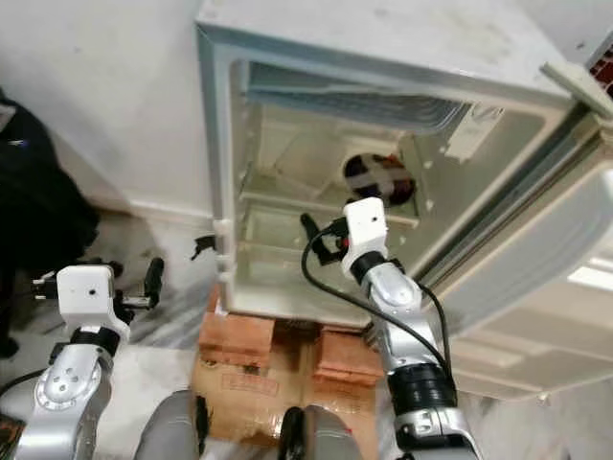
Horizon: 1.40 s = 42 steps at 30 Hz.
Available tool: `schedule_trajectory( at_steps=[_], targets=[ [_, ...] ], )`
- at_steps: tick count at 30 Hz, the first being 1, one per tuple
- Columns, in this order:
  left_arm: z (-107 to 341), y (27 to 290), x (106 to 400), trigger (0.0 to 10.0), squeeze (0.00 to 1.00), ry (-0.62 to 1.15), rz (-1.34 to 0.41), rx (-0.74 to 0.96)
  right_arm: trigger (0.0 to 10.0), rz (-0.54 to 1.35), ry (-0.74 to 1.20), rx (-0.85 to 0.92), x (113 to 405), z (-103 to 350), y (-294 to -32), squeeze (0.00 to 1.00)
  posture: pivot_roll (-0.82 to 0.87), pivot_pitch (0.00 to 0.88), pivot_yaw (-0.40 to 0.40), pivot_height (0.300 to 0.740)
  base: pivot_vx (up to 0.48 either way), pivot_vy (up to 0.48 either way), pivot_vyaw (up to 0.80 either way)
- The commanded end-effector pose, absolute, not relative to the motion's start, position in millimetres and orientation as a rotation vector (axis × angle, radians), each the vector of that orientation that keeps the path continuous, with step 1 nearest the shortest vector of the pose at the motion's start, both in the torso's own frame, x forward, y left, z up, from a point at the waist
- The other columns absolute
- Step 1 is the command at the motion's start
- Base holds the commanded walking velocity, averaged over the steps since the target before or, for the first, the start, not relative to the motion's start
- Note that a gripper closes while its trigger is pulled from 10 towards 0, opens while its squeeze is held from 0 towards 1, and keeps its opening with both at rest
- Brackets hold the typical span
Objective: Restocking fridge
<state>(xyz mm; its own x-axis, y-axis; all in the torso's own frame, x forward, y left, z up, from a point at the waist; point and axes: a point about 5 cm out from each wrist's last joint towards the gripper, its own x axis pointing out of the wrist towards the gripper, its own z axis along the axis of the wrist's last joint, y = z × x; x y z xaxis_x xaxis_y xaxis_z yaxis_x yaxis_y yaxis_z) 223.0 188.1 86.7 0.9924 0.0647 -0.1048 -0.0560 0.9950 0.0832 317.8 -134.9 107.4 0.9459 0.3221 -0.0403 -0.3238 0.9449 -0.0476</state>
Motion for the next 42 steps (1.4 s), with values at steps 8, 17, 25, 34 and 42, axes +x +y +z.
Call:
schedule_trajectory(
  at_steps=[8,17,25,34,42],
  targets=[
    [89,186,233,10.0,0.0,0.094,0.037,0.069,10.0,0.23,0.065,-0.071,318,103,-143,0.0,0.11,0.095,-0.085,0.74,0.0,0.0,0.0],
    [88,185,232,10.0,0.0,0.092,0.022,0.072,10.0,0.152,0.055,-0.027,317,104,-156,0.0,0.1,0.104,-0.086,0.74,0.0,0.0,0.0],
    [87,185,233,10.0,0.0,0.089,0.01,0.076,10.0,0.118,0.053,-0.015,320,106,-161,0.0,0.1,0.101,-0.088,0.74,0.0,-0.191,0.0],
    [87,184,234,10.0,0.0,0.086,0.002,0.079,10.0,0.111,0.043,-0.013,323,109,-161,0.0,0.1,0.099,-0.086,0.74,0.0,-0.387,0.0],
    [88,184,235,10.0,0.0,0.084,0.002,0.08,10.0,0.116,0.039,-0.012,324,109,-159,0.0,0.1,0.098,-0.089,0.74,0.0,-0.424,0.0]
  ],
)
